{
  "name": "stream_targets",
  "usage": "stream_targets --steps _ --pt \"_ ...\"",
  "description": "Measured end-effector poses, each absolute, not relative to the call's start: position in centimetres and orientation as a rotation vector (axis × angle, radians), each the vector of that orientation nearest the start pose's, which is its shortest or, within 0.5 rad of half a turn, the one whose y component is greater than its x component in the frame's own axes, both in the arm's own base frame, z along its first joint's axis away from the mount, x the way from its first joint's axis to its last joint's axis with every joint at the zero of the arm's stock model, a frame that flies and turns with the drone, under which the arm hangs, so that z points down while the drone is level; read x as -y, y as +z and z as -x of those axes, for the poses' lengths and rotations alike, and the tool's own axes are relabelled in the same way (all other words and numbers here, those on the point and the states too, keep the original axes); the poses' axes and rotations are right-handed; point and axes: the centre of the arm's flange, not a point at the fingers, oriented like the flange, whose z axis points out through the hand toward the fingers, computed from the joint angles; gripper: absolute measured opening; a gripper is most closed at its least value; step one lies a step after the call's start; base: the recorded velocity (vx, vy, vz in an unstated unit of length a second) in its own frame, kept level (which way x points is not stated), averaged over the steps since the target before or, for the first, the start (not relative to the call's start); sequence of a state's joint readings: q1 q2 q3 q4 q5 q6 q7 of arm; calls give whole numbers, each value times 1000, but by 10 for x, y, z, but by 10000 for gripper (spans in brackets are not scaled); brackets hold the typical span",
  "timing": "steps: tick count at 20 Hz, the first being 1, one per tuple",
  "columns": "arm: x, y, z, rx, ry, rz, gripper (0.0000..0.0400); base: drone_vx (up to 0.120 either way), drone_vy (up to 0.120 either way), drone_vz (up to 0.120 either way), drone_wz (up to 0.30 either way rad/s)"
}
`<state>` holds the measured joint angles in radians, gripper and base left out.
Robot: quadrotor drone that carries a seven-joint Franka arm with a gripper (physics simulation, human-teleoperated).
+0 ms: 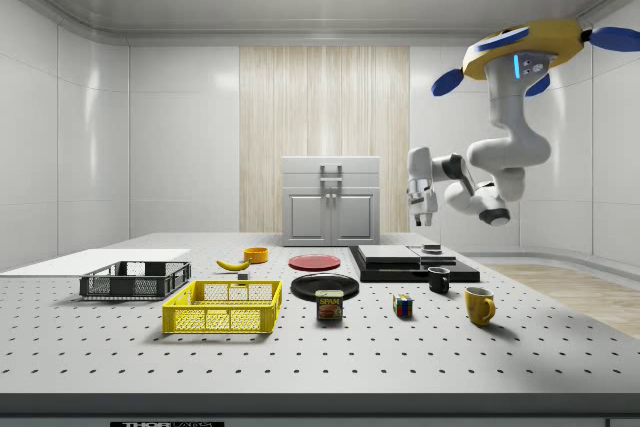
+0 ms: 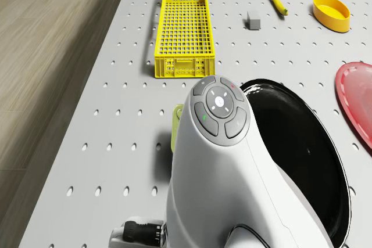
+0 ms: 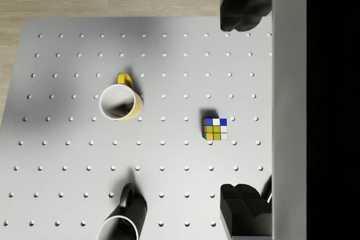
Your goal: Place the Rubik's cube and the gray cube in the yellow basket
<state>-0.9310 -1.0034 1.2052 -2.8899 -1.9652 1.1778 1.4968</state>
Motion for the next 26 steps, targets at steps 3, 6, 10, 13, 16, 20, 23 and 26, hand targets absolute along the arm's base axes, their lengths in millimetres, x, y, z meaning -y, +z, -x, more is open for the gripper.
stream_targets --steps 3,6,10,13,16,20,23,26 --pt "-6 491 -307 30 785 -62 400 80 -27 -93 0" --pt "-4 491 -307 19 785 -36 400 0 0 -120 0" --pt "-2 491 -307 10 784 -18 400 10 0 -120 0" --pt "-1 491 -307 7 784 -11 400 120 0 -120 0" --pt "0 491 -307 5 784 -6 400 67 0 -120 0" --pt "0 491 -307 3 784 -3 400 0 -70 -120 0" --pt "0 491 -307 3 784 -2 400 0 0 -120 0" --pt "0 491 -307 3 784 -2 400 0 0 -120 0"
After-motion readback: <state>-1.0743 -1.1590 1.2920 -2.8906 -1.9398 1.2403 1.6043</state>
